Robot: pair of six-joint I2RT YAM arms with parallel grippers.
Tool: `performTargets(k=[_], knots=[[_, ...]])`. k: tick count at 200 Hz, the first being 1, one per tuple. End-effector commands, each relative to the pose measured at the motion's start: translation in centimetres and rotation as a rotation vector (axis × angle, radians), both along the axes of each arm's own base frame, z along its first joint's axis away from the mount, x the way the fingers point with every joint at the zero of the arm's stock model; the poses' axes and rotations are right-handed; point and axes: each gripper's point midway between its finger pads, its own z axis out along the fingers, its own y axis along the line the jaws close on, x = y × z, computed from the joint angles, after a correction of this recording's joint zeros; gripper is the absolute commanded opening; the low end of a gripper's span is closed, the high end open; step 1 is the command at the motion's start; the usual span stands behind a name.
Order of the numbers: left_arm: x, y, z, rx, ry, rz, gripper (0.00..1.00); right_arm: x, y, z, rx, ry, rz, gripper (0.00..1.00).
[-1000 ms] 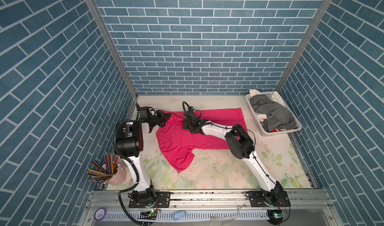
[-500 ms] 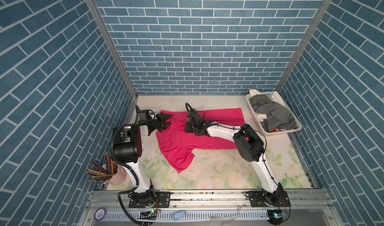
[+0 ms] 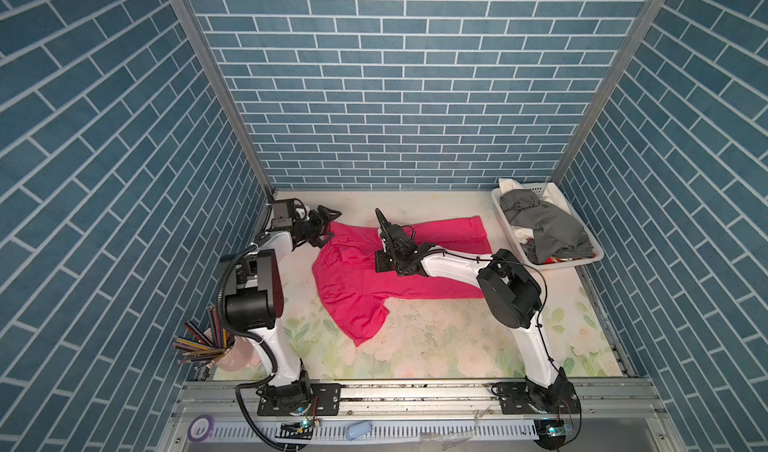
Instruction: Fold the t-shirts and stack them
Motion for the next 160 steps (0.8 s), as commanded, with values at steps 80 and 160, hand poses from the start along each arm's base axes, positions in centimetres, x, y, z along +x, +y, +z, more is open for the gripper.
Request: performTargets(k=[80,160], knots=[[4.3,-0.5,-8.5,0.076,0.139,-0.002,0.86,3.5,-4.8,4.2,0.054,0.009,-0.002,0.67],[7.9,1.6,-11.5,0.150,0.140,-0.001,0.87,12.0,-10.5,0.0,0.158,0.083,-0.070,0.81]])
